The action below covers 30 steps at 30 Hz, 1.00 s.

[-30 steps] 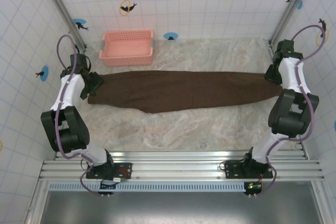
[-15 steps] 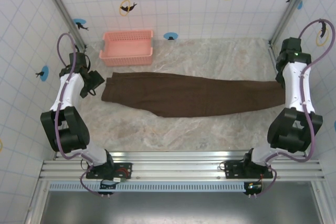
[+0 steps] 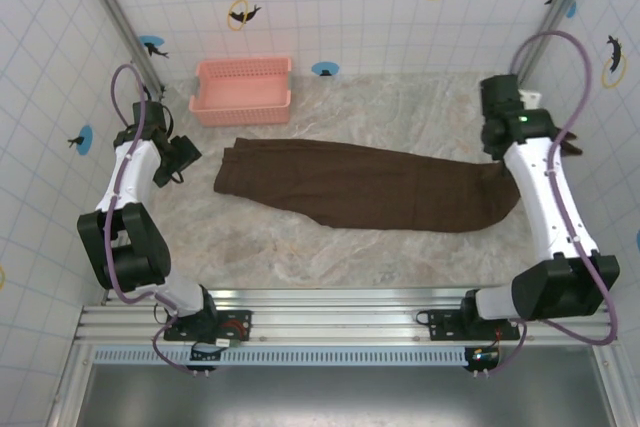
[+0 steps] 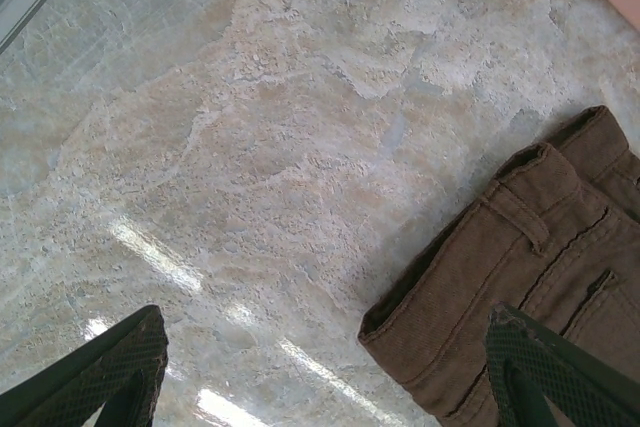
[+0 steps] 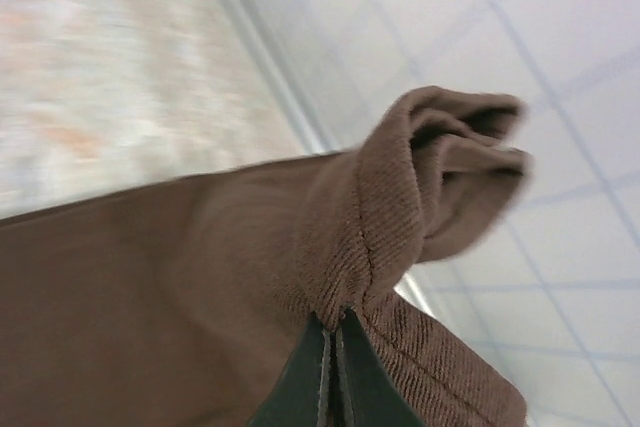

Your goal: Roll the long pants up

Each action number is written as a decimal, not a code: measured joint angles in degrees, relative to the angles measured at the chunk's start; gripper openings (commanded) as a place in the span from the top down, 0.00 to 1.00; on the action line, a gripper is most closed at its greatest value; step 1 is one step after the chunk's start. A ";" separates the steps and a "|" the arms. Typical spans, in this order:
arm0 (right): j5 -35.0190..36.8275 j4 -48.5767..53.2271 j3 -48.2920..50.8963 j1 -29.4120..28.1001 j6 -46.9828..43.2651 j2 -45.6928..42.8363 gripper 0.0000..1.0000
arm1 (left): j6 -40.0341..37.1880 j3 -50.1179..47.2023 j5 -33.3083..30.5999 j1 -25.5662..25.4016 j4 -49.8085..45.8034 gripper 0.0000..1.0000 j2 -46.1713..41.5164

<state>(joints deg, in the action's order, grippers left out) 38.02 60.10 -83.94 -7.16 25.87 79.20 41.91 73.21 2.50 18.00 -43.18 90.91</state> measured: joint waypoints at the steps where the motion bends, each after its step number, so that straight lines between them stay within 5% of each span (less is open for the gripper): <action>1: 0.04 -0.76 0.00 -3.54 0.28 0.04 1.00 | -0.02 0.02 0.07 0.00 0.00 0.17 0.00; 8: 2.89 -2.82 -8.55 -24.44 1.16 7.67 1.00 | -0.15 0.02 0.74 0.00 0.04 0.17 0.00; 16: 7.17 -2.43 -29.88 -39.01 1.33 28.55 1.00 | -0.09 0.02 2.34 0.00 0.70 0.17 0.00; 30: 6.12 1.73 -63.21 -44.72 -1.81 52.50 1.00 | -0.11 0.02 2.82 0.00 1.66 0.17 0.02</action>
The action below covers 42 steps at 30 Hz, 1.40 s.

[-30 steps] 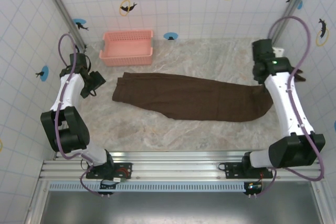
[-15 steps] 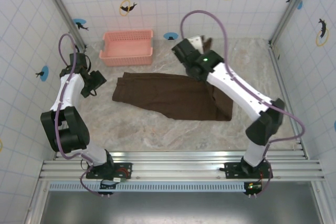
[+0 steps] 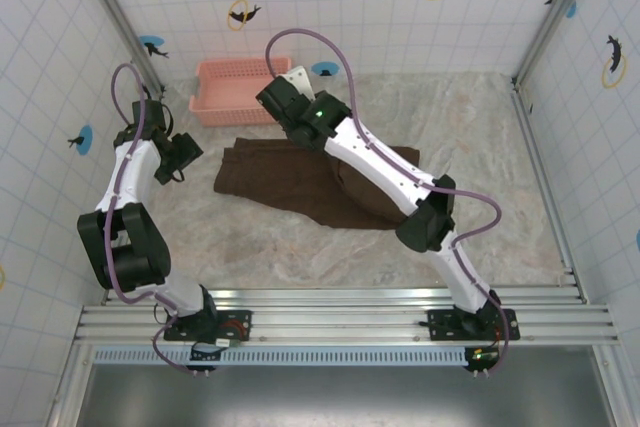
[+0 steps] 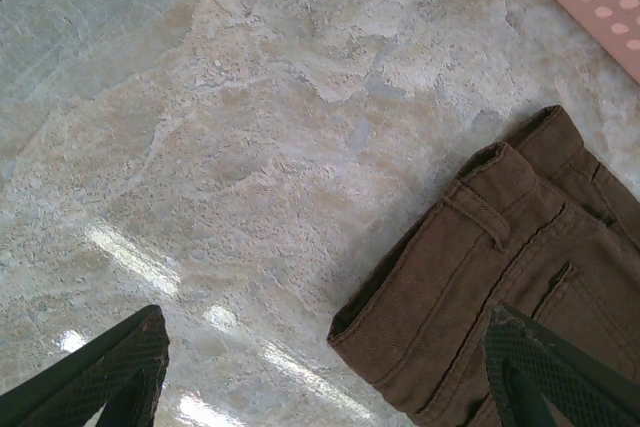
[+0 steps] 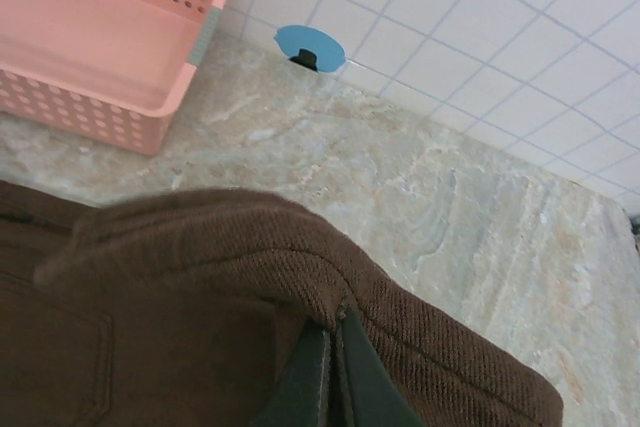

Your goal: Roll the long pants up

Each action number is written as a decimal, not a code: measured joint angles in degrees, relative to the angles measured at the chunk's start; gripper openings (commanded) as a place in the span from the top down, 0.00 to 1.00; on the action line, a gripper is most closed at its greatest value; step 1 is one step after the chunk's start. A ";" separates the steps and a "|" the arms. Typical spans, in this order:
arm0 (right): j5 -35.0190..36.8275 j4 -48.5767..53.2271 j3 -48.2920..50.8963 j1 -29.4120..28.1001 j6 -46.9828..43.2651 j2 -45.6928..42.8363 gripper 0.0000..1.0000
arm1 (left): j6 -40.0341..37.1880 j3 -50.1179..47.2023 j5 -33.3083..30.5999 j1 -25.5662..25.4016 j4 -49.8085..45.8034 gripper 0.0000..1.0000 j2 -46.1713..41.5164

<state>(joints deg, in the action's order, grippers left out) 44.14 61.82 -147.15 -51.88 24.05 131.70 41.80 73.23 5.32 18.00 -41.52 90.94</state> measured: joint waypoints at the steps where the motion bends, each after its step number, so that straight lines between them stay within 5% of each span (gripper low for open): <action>1: -0.42 -0.02 -1.38 0.02 -0.28 1.03 1.00 | 0.00 0.00 0.00 0.00 0.02 0.17 0.00; 35: -23.39 -11.52 -3.89 -1.09 -5.40 13.18 0.98 | 0.15 0.00 0.26 -0.90 0.00 0.18 0.66; 38: -26.05 -13.49 -3.89 -1.11 -4.50 15.32 0.66 | 0.15 0.00 0.28 -1.16 -0.22 0.18 0.59; 41: -29.57 -16.92 -3.91 -1.18 -3.50 16.68 0.14 | 0.15 0.00 0.26 -1.31 -0.61 0.18 0.22; 42: -30.62 -17.70 -4.13 -1.29 -3.19 16.96 0.04 | 0.15 0.00 0.24 -1.49 -0.72 0.18 -0.02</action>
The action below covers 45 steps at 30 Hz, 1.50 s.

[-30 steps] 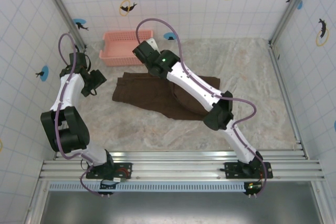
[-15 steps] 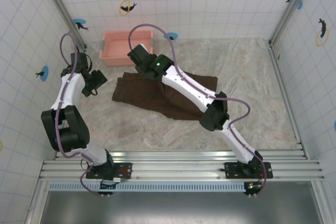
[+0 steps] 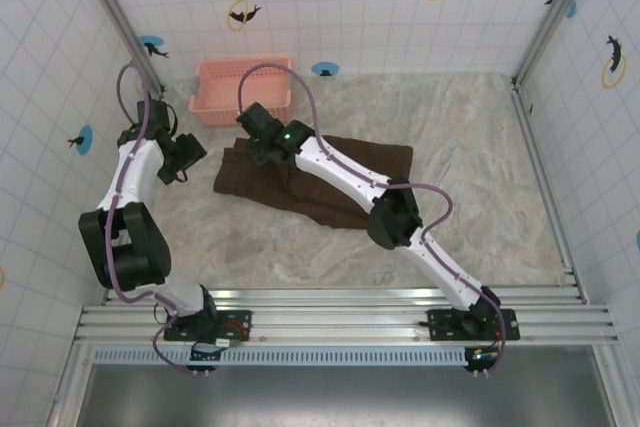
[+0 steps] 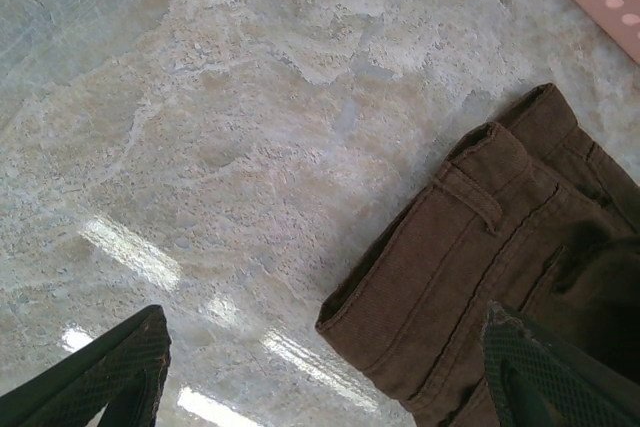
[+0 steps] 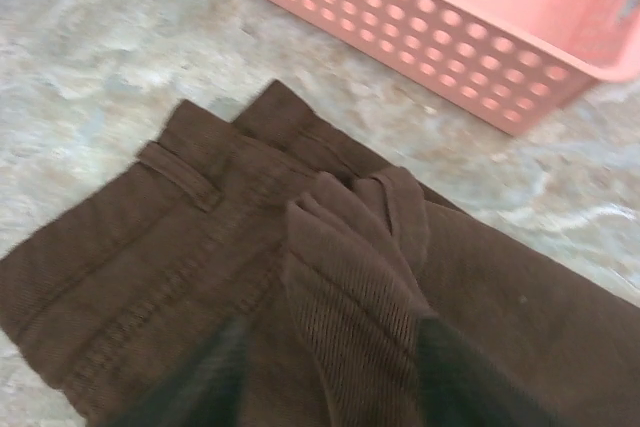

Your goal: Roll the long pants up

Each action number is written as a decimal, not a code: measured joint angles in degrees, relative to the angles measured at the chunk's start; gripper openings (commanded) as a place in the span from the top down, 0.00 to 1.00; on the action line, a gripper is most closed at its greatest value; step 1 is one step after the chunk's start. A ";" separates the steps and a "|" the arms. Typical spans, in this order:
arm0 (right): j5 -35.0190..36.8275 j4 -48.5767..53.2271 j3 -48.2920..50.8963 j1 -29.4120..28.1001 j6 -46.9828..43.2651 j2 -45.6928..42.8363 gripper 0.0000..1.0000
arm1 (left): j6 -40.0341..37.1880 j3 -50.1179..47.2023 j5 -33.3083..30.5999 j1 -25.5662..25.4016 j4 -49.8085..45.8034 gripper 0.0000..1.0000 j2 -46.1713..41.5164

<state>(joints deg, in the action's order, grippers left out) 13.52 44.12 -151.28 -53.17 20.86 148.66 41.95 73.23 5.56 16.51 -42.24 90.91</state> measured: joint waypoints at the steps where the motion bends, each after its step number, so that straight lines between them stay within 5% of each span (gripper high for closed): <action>1: -0.63 -0.68 -0.37 -0.17 -0.15 0.13 0.01 | 0.00 0.00 0.00 -0.02 -0.09 0.18 -0.22; 9: 4.48 0.74 1.81 -1.92 -2.34 -3.82 0.01 | 2.03 -1.46 0.68 -1.70 2.12 0.16 -0.42; 14: 6.73 0.96 21.88 4.07 -0.15 -17.97 0.01 | 5.38 -3.02 5.03 -5.20 6.27 0.14 2.16; 21: 8.20 -3.43 52.61 20.11 5.97 -35.12 0.01 | 10.10 -0.39 12.76 -10.38 13.05 0.11 10.93; 28: 7.21 -5.90 70.49 22.01 9.01 -38.40 0.01 | 14.32 4.09 17.79 -12.92 18.34 0.11 15.63; 45: 3.56 -10.27 82.38 29.68 12.33 -46.58 0.01 | 16.61 11.65 19.43 -17.55 19.54 0.15 24.15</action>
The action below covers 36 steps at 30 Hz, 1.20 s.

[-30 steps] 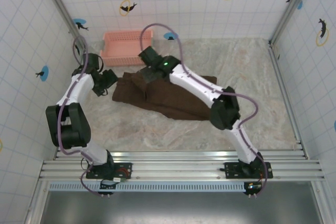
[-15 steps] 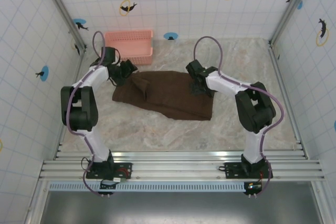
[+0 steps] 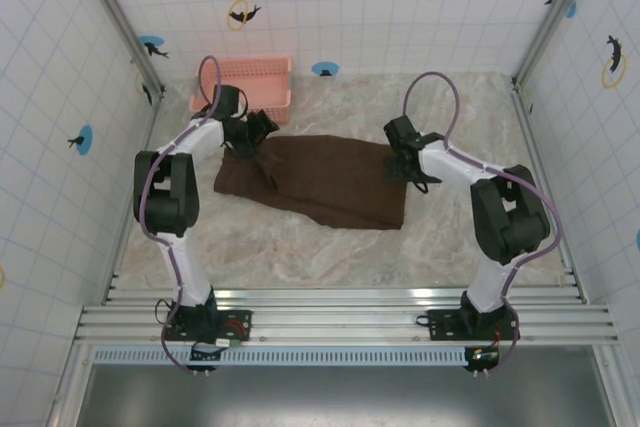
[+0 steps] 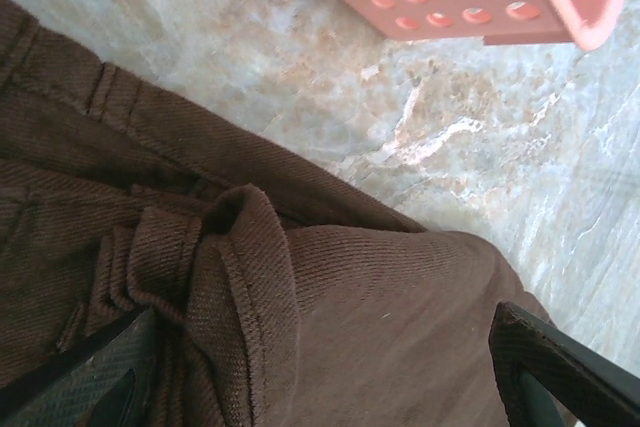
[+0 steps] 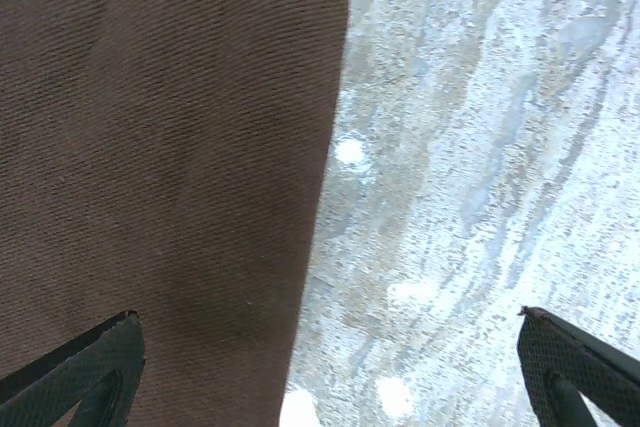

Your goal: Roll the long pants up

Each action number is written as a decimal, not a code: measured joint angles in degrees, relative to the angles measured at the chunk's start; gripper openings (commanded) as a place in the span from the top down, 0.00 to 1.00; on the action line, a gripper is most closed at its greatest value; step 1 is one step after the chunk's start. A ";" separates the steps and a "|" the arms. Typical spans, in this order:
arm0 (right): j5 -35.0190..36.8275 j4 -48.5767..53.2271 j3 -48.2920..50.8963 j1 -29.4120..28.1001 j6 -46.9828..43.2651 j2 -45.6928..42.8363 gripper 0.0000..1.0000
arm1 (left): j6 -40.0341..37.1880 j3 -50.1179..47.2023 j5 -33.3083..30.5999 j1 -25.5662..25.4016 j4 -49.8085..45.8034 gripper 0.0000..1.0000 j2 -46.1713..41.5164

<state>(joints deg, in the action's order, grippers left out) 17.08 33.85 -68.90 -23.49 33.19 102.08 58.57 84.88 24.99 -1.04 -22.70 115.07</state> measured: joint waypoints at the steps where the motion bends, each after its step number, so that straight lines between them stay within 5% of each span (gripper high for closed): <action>1: -0.07 0.02 0.22 0.37 -0.04 -0.59 0.01 | -0.09 0.31 -0.13 0.02 -0.83 0.15 0.02; 20: -0.28 0.04 1.99 2.45 -1.05 -3.67 0.01 | -4.70 5.81 -4.55 0.00 -16.50 0.29 2.56; 24: -0.48 0.02 2.12 2.47 -1.27 -3.74 0.01 | -4.33 6.75 -4.74 -0.22 -16.61 0.54 4.61; 26: -0.63 0.02 2.34 2.47 -1.51 -3.76 0.01 | -4.37 6.91 -4.79 -0.44 -16.33 0.92 5.16; 27: -0.66 0.02 2.47 2.47 -1.57 -3.78 0.01 | -4.20 6.93 -4.79 -0.57 -16.24 1.00 5.25; 36: -5.22 -0.26 4.52 3.50 -1.33 -3.26 0.02 | -4.37 8.20 -5.57 -2.12 -15.65 1.00 5.25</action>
<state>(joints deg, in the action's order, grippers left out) 11.86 33.58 -64.38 -19.99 31.86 98.83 54.19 93.08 19.42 -3.16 -38.35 120.31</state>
